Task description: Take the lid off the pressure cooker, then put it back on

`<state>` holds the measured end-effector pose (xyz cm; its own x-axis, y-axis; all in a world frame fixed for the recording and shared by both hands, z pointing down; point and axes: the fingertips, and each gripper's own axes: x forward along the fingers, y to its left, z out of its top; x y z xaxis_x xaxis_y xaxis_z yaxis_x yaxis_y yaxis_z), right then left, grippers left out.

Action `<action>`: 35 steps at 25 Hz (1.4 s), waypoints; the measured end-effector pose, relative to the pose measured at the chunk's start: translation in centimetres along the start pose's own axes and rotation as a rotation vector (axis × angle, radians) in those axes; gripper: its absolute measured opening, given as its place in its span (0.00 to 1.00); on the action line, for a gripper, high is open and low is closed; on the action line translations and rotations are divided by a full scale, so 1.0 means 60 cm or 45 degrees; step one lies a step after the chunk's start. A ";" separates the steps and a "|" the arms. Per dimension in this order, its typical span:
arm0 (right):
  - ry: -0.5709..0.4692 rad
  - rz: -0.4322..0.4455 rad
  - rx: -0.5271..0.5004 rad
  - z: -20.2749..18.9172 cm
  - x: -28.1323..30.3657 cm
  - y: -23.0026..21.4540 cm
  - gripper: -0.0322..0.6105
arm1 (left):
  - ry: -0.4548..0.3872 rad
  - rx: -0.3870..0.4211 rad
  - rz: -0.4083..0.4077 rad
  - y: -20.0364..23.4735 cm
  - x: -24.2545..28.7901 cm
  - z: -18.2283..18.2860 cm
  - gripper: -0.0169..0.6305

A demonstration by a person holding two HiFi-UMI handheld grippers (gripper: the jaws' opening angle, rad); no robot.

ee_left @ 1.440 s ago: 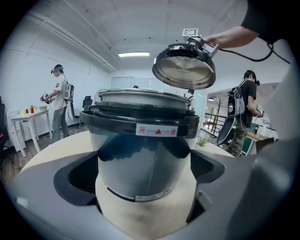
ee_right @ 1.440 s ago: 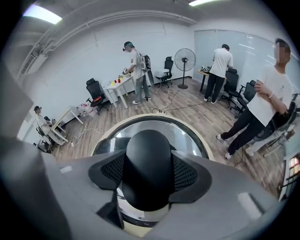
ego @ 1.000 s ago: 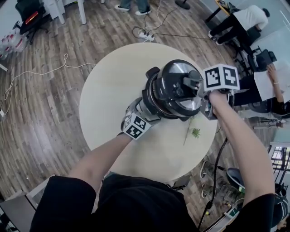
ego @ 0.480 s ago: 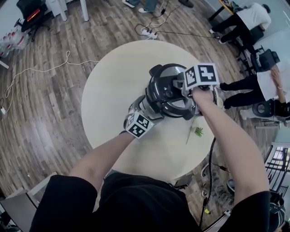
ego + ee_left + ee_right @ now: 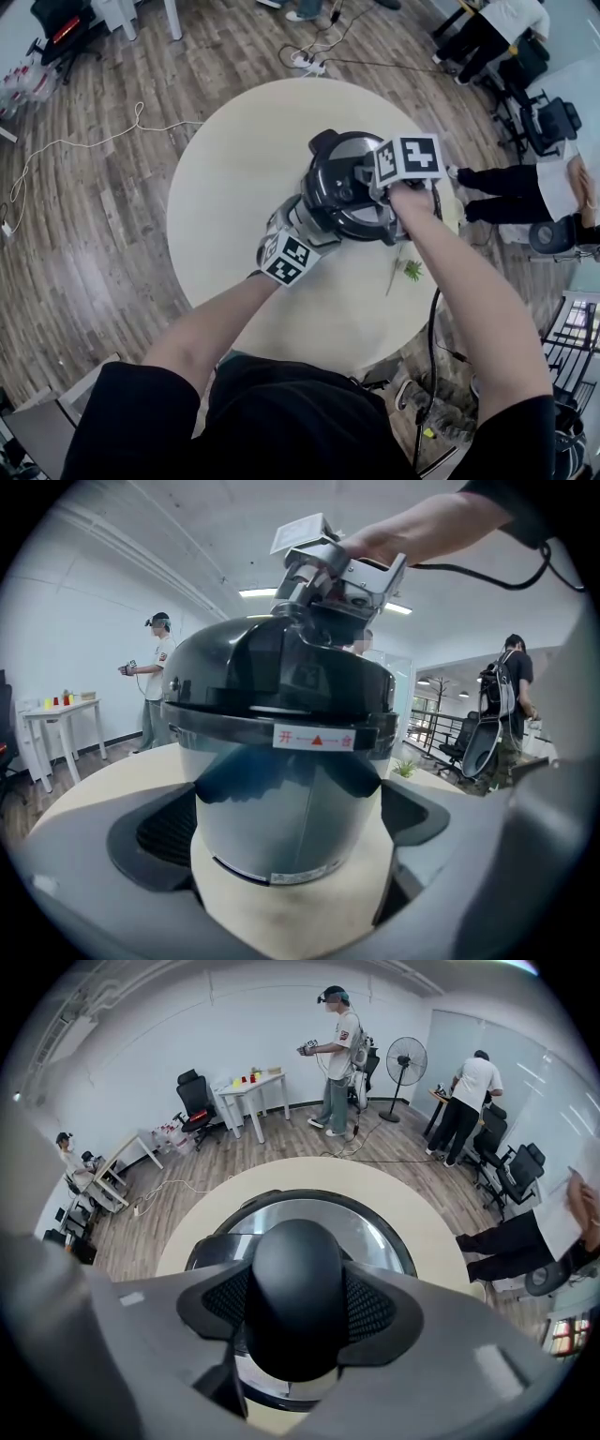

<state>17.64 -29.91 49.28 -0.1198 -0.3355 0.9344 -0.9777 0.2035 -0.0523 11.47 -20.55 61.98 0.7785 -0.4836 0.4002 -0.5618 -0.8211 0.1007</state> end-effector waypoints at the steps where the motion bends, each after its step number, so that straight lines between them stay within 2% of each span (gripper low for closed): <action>1: -0.004 0.001 -0.004 -0.001 0.000 0.000 0.49 | -0.001 0.000 0.001 0.000 0.001 0.001 0.94; 18: 0.064 0.023 -0.139 -0.003 -0.002 0.005 0.50 | -0.001 0.001 -0.005 0.000 -0.002 0.005 0.93; 24: 0.102 0.086 -0.360 -0.010 -0.003 0.014 0.50 | -0.001 0.005 -0.008 -0.001 -0.002 0.004 0.92; 30: 0.143 0.185 -0.699 -0.014 -0.004 0.027 0.50 | 0.001 0.009 -0.011 0.001 -0.003 0.004 0.92; 32: 0.147 0.195 -0.747 -0.012 -0.004 0.029 0.51 | 0.001 0.008 -0.010 0.002 -0.003 0.005 0.91; 35: 0.149 0.194 -0.742 -0.011 -0.003 0.028 0.51 | 0.004 0.007 -0.009 0.002 -0.004 0.005 0.89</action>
<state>16.13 -28.89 49.24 -0.1988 -0.1665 0.9658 -0.6920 0.7216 -0.0180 11.27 -20.61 61.64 0.7814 -0.4771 0.4023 -0.5550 -0.8260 0.0984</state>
